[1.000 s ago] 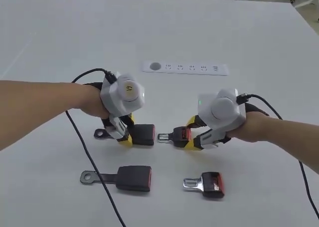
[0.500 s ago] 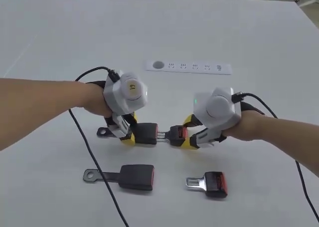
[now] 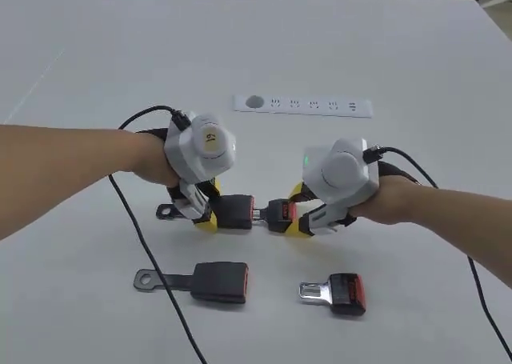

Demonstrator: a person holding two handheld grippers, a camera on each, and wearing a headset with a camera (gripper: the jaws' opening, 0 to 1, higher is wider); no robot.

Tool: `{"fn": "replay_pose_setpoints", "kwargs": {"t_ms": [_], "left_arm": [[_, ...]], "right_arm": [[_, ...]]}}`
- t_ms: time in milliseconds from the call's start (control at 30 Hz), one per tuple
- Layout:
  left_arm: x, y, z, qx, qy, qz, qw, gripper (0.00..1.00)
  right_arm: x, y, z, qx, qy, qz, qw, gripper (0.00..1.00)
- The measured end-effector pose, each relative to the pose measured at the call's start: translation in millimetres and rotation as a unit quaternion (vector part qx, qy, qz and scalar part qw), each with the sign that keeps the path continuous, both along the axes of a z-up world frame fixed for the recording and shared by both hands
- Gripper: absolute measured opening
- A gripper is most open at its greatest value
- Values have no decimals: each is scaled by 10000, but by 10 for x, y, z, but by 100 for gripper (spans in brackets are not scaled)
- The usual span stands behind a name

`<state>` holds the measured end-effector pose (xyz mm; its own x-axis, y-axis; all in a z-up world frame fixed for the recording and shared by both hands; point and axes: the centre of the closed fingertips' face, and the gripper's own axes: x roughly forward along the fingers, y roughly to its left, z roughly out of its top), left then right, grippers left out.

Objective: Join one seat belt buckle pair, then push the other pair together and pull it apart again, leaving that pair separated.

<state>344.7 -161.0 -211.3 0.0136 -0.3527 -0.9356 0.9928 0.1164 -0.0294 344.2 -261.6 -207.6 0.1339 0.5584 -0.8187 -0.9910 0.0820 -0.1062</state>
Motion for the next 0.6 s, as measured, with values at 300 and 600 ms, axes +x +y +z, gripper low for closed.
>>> {"fn": "replay_pose_setpoints", "kwargs": {"t_ms": [300, 600], "left_arm": [[1, 5, -3, -47, -13, -7, 10000, 32], [-1, 3, 4, -39, -15, -28, 10000, 32]], "right_arm": [[-17, 12, 33, 0, 1, 4, 10000, 30], [-8, 22, 31, -8, 26, -19, 10000, 30]]}}
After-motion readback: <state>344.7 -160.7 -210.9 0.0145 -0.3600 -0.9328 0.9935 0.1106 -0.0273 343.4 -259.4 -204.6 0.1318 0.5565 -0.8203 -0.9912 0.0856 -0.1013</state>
